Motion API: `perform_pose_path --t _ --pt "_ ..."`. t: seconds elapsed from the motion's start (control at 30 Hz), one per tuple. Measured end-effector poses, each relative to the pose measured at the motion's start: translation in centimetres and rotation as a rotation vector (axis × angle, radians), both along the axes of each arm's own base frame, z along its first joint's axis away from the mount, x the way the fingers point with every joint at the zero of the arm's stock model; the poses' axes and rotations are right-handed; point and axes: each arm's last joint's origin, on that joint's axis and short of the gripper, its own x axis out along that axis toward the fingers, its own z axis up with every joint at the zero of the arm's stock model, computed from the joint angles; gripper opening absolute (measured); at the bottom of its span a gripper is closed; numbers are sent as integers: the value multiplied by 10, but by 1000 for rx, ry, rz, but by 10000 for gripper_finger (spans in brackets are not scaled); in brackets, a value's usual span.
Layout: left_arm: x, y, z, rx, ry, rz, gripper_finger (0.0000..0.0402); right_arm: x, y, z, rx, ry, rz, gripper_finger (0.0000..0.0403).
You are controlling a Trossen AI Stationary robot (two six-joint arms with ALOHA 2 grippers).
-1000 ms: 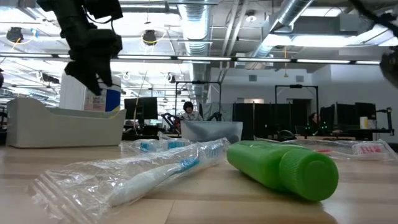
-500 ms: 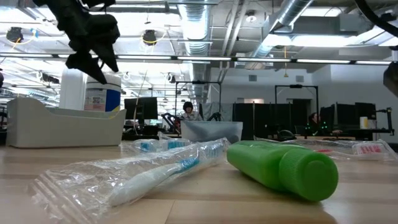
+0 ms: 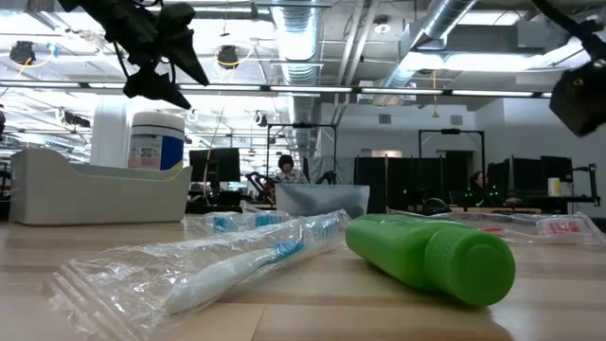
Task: Pick & Place Travel size toiletries
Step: Put the green shampoo into the gray bin
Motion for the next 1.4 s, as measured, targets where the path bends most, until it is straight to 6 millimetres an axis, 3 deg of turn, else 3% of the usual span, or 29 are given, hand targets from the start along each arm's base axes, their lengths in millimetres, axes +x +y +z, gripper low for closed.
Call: perform_pose_path --t 0.23,0.53,0.73,1.1,1.4 --pt "2 3 4 19 -54 12 296 -3 -31 30 -107 -81 -34 73" --pt "10 5 16 59 -195 -2 296 5 -88 71 -263 -325 -176 72" --pt "15 6 26 74 -313 -46 296 18 -122 89 -334 -506 -237 72" --pt "28 7 34 119 -425 -158 296 53 -167 115 -374 -884 -261 72" --pt "57 13 28 109 -517 -263 296 66 -196 134 -379 -1109 -288 72"
